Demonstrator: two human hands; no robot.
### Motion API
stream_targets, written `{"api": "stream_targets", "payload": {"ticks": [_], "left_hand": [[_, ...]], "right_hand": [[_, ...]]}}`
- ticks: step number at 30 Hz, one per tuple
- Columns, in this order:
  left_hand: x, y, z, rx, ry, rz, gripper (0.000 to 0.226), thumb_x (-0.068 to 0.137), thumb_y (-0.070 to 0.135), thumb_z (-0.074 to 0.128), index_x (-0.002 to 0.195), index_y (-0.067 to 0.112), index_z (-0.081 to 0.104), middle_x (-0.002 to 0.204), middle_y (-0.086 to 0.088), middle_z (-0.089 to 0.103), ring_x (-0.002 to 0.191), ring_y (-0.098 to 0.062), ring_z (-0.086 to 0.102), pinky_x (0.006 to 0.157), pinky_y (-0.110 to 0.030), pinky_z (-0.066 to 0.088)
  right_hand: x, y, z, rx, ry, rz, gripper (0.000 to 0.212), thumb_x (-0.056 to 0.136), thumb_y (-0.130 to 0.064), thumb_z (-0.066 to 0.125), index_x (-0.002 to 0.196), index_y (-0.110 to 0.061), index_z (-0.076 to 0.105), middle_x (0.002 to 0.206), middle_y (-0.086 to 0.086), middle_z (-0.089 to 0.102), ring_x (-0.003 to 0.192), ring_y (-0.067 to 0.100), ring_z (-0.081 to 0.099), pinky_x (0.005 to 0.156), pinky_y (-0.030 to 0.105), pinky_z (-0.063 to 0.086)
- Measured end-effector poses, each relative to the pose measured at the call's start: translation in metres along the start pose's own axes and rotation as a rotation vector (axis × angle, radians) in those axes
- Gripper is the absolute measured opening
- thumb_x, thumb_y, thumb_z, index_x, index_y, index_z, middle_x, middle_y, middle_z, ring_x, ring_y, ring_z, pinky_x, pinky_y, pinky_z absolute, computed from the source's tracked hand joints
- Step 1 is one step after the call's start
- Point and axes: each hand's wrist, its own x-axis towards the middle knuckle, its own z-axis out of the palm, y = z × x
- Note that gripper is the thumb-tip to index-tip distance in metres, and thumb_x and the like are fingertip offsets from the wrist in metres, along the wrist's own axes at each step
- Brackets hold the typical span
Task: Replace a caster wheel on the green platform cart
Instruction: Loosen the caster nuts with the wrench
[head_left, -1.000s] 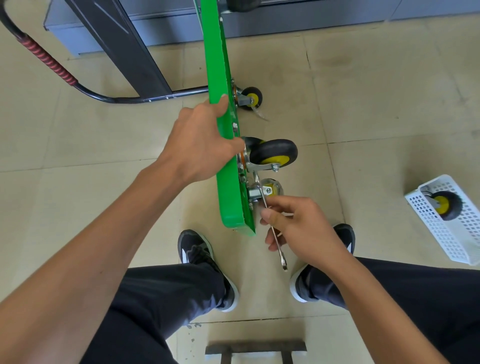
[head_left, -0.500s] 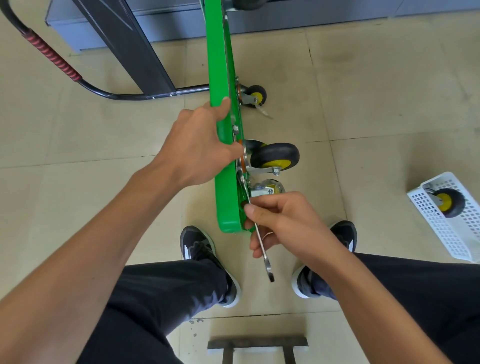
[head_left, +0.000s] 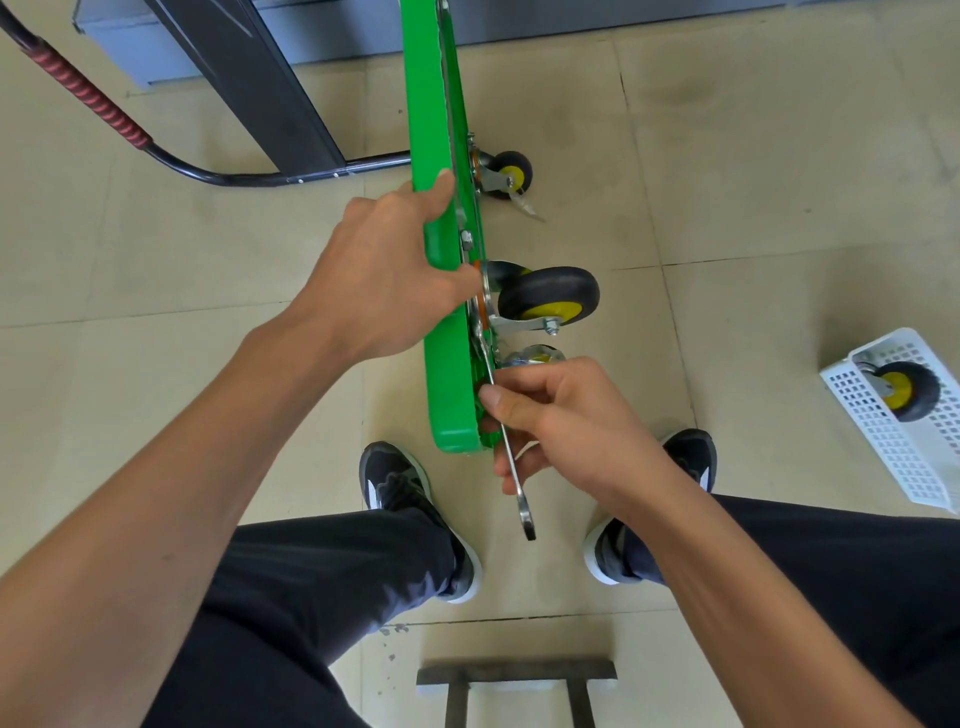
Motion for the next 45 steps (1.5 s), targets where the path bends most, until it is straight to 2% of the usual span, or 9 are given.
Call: {"api": "stream_targets", "payload": {"ticks": [4, 8, 13, 15, 18, 21, 24, 32, 45], "left_hand": [[0.002, -0.002, 0.001, -0.011, -0.005, -0.012, 0.079, 0.085, 0.028, 0.066, 0.155, 0.016, 0.032, 0.147, -0.001, 0.053, 0.13, -0.025, 0.053, 0.108, -0.036, 0.046], [0.001, -0.002, 0.002, -0.039, -0.017, -0.015, 0.083, 0.08, 0.034, 0.064, 0.155, 0.017, 0.032, 0.147, 0.0, 0.053, 0.129, -0.024, 0.054, 0.106, -0.039, 0.049], [0.003, 0.002, 0.001, -0.078, -0.015, -0.026, 0.085, 0.077, 0.036, 0.062, 0.155, 0.018, 0.033, 0.148, 0.002, 0.053, 0.12, -0.019, 0.061, 0.099, -0.038, 0.054], [0.004, 0.003, 0.001, -0.094, -0.006, -0.029, 0.086, 0.075, 0.037, 0.061, 0.155, 0.018, 0.034, 0.146, 0.002, 0.054, 0.122, -0.019, 0.06, 0.099, -0.038, 0.053], [0.007, 0.004, 0.003, -0.096, -0.006, -0.031, 0.084, 0.078, 0.034, 0.063, 0.155, 0.018, 0.033, 0.146, 0.001, 0.054, 0.124, -0.02, 0.059, 0.101, -0.038, 0.052], [0.009, 0.003, 0.003, -0.096, -0.01, -0.031, 0.082, 0.081, 0.032, 0.064, 0.155, 0.018, 0.032, 0.148, 0.0, 0.052, 0.126, -0.02, 0.057, 0.101, -0.039, 0.052], [0.01, 0.003, 0.003, -0.088, -0.005, -0.03, 0.084, 0.079, 0.035, 0.063, 0.155, 0.019, 0.032, 0.147, 0.001, 0.053, 0.125, -0.019, 0.058, 0.101, -0.039, 0.053], [0.011, 0.002, 0.005, -0.067, 0.006, -0.008, 0.079, 0.086, 0.03, 0.066, 0.156, 0.019, 0.031, 0.148, 0.0, 0.052, 0.124, -0.02, 0.059, 0.103, -0.038, 0.051], [0.01, 0.003, 0.005, -0.031, 0.0, -0.017, 0.079, 0.084, 0.034, 0.063, 0.155, 0.019, 0.032, 0.147, -0.001, 0.053, 0.12, -0.02, 0.061, 0.103, -0.038, 0.05]], "right_hand": [[0.008, 0.015, -0.002, -0.271, 0.075, -0.101, 0.018, 0.098, -0.009, 0.061, 0.113, -0.005, 0.071, 0.093, 0.013, 0.067, 0.058, 0.035, 0.067, 0.056, 0.045, 0.06], [0.024, 0.031, -0.005, -0.382, 0.163, -0.208, 0.019, 0.095, -0.003, 0.062, 0.111, -0.006, 0.071, 0.092, 0.003, 0.066, 0.076, 0.017, 0.066, 0.06, 0.025, 0.056], [0.036, 0.044, -0.008, -0.564, 0.236, -0.387, 0.022, 0.095, -0.006, 0.061, 0.114, -0.007, 0.071, 0.095, 0.004, 0.067, 0.081, 0.018, 0.063, 0.071, 0.032, 0.055], [0.034, 0.041, -0.009, -0.558, 0.236, -0.379, 0.021, 0.095, -0.009, 0.061, 0.114, -0.009, 0.071, 0.094, 0.002, 0.067, 0.08, 0.02, 0.065, 0.07, 0.037, 0.057], [0.024, 0.033, -0.017, -0.417, 0.217, -0.245, 0.02, 0.096, -0.006, 0.062, 0.113, -0.011, 0.072, 0.087, 0.001, 0.067, 0.069, 0.018, 0.067, 0.06, 0.027, 0.056], [0.007, 0.027, -0.023, -0.245, 0.194, -0.145, 0.016, 0.096, -0.006, 0.063, 0.108, -0.012, 0.073, 0.086, 0.008, 0.069, 0.06, 0.029, 0.068, 0.059, 0.046, 0.06], [0.0, 0.016, -0.023, -0.206, 0.125, -0.099, 0.015, 0.097, -0.008, 0.063, 0.109, -0.006, 0.073, 0.092, 0.011, 0.07, 0.059, 0.032, 0.069, 0.06, 0.052, 0.061], [0.0, -0.011, -0.015, -0.039, 0.037, -0.013, 0.015, 0.097, -0.009, 0.063, 0.101, 0.002, 0.072, 0.078, 0.014, 0.065, 0.053, 0.027, 0.065, 0.053, 0.041, 0.061], [0.007, -0.011, -0.009, -0.047, 0.002, 0.028, 0.018, 0.1, -0.007, 0.058, 0.106, 0.005, 0.07, 0.094, 0.027, 0.069, 0.051, 0.025, 0.063, 0.049, 0.036, 0.058]]}}
